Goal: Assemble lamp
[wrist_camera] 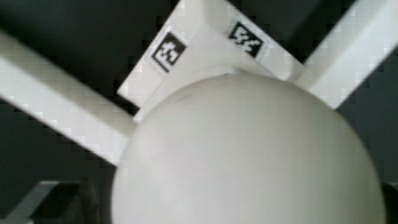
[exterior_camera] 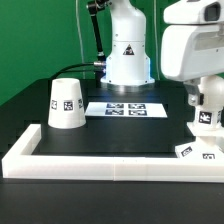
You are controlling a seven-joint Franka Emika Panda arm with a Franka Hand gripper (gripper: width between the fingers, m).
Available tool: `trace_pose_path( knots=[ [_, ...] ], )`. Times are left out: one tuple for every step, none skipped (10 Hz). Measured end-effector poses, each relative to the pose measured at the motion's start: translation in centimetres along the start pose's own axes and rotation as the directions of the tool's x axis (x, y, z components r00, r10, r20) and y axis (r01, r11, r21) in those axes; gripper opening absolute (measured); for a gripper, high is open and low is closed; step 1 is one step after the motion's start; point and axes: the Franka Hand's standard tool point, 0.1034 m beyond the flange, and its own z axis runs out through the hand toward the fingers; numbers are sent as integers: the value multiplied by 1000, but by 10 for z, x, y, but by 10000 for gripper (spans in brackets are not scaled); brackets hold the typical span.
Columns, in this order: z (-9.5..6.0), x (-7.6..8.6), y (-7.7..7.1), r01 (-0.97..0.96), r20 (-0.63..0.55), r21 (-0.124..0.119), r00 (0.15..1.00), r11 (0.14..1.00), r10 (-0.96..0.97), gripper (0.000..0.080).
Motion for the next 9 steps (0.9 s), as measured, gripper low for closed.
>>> trace_pose_path(
  knots=[
    [0,0,0,84,3,-8,996,996,-84,698],
    [0,0,1,198,10,-14,980,980,-198,698],
    [0,-1,2,267,15,-17,964,964,-266,698],
    [0,-1,3,321,20,-19,947,947,-321,698],
    [0,-2,4,378,27,-21,925,925,-378,698],
    [0,-3,5,397,27,-21,918,917,-397,698],
    [0,-3,5,393,27,-20,919,919,-393,698],
    [0,-3,5,372,27,-21,928,928,-371,574],
    [0,-4,5,370,27,-21,929,929,-370,574]
  ],
)
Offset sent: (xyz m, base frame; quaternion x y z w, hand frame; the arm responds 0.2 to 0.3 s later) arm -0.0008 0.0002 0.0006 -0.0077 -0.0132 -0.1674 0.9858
